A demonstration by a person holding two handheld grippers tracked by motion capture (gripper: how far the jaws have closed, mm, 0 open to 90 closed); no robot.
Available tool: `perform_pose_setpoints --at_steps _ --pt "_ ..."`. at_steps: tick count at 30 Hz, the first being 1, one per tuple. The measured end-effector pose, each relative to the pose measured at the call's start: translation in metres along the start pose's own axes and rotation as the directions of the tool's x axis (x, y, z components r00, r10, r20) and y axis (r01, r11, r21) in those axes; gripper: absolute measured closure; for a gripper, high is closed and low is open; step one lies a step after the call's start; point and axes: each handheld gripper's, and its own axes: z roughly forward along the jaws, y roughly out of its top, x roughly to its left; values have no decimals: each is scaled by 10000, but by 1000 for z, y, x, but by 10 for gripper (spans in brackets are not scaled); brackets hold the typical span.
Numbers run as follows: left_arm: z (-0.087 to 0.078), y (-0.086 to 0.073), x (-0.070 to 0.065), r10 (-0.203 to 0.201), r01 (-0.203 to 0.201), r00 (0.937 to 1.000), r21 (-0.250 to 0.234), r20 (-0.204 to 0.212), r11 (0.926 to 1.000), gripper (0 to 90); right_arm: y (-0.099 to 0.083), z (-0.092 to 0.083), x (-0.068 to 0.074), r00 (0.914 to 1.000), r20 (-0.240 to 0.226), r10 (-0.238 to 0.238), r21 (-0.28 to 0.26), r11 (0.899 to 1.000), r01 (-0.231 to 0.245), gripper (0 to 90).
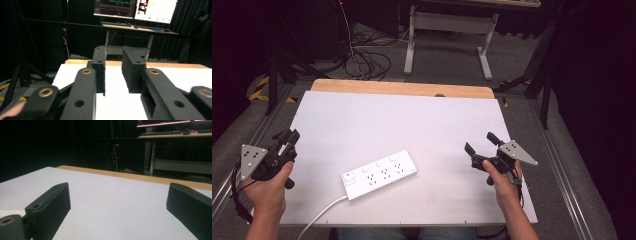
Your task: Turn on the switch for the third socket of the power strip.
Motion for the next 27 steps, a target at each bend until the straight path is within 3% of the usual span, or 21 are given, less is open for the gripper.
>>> perform_pose_setpoints --at_steps 8,17,27 --pt "-1 0 0 286 -285 9995 39 -121 9996 896 0 0 0 10000 -24 -19 4 10000 19 57" --pt "0 0 0 565 -564 9983 87 -130 9984 898 0 0 0 10000 -53 -55 36 10000 56 58" --pt "1 -1 -1 606 -608 9981 200 119 9979 898 -1 1 1 10000 -83 -21 98 9999 22 59"
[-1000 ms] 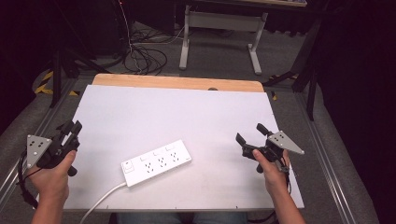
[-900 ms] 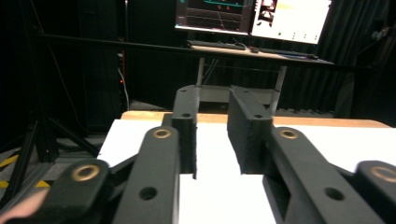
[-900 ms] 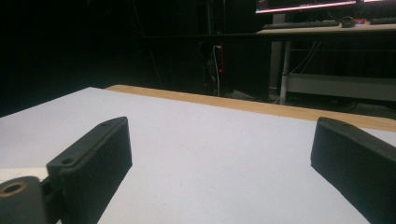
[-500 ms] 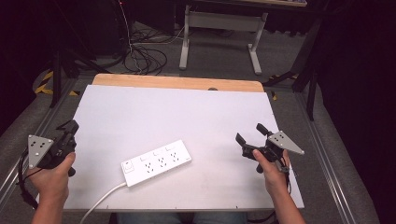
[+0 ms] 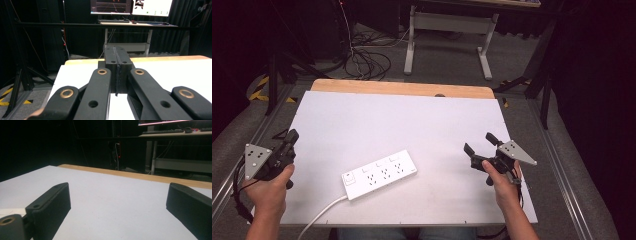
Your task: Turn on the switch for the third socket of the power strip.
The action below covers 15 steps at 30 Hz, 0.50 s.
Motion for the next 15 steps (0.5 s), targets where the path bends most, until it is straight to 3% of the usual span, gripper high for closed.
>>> perform_pose_setpoints --at_steps 15 --pt "5 0 -4 98 -102 9991 83 409 9999 898 0 -3 -1 10000 46 7 -19 10000 -7 60"
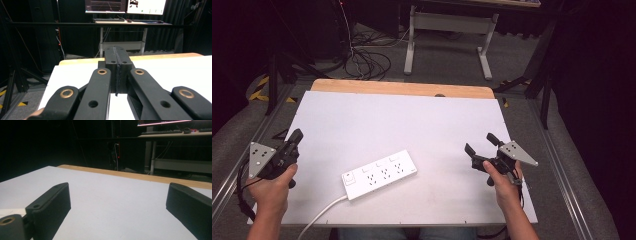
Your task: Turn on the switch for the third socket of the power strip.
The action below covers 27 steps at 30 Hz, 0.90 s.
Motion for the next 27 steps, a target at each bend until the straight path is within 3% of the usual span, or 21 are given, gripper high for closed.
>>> perform_pose_setpoints --at_steps 27 --pt "8 1 -10 438 -451 9966 167 700 9988 898 -2 -1 0 10000 12 -83 98 9999 83 62"
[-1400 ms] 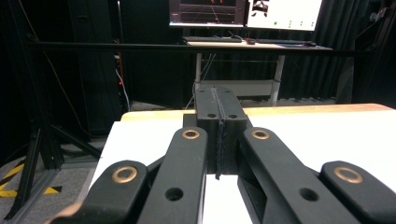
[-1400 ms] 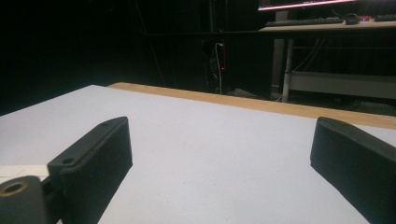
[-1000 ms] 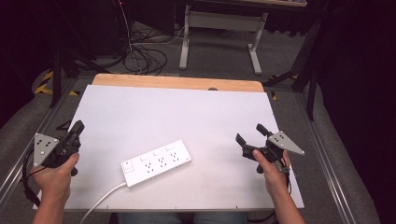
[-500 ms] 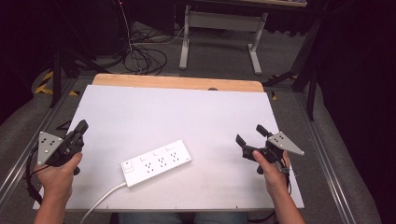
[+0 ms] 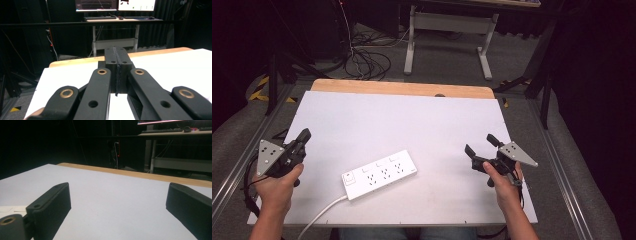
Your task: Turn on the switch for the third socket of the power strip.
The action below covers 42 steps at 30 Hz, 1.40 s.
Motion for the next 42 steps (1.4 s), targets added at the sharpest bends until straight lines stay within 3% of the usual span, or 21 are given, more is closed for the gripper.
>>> perform_pose_setpoints --at_steps 21,33,42 --pt "8 0 -9 276 -289 9977 197 618 9994 898 -1 -2 -2 10000 83 38 28 10000 -38 63" --pt "13 0 -17 592 -651 9888 385 1373 9971 897 -2 -2 0 10000 63 -41 115 9999 41 63" --pt "18 0 -23 707 -792 9833 445 1677 9959 898 -3 -3 -1 10000 95 -7 149 9999 6 63"
